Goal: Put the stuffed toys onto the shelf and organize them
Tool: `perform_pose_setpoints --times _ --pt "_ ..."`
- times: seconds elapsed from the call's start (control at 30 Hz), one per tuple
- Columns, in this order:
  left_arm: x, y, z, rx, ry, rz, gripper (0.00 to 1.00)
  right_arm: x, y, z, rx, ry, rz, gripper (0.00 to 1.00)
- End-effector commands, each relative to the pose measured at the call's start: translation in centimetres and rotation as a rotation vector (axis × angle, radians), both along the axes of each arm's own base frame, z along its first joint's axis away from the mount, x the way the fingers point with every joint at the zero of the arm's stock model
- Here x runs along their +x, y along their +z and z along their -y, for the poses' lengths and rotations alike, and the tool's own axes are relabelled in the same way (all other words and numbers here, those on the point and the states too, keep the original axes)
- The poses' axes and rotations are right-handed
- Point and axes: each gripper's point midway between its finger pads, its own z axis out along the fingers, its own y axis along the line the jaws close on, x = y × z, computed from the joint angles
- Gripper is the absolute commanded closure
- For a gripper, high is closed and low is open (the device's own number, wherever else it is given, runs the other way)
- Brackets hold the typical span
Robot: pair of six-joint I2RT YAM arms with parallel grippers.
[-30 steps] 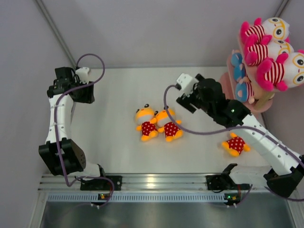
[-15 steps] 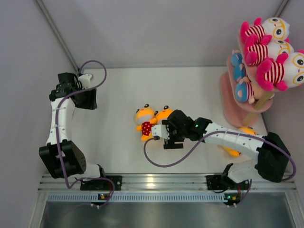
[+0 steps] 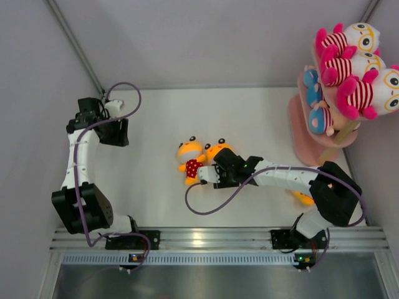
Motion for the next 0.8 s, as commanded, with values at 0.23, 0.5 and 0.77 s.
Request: perform_pose_setpoints --times 0.23,0.5,0.77 --pt "0.3 0.7 -0.2 0.004 -0.014 0.027 0.38 5.0 2.2 0.5 0.059 -0.417 0.017 1.00" --pt "0.6 0.1 0.3 -0.023 -0.030 0.012 0.39 14.7 10.9 6.9 0.160 -1.030 0.123 1.00" --pt "0.4 0.2 -0.1 0.008 -0.032 0.014 0.39 23.0 11.2 15.6 0.216 -1.402 0.148 1.00"
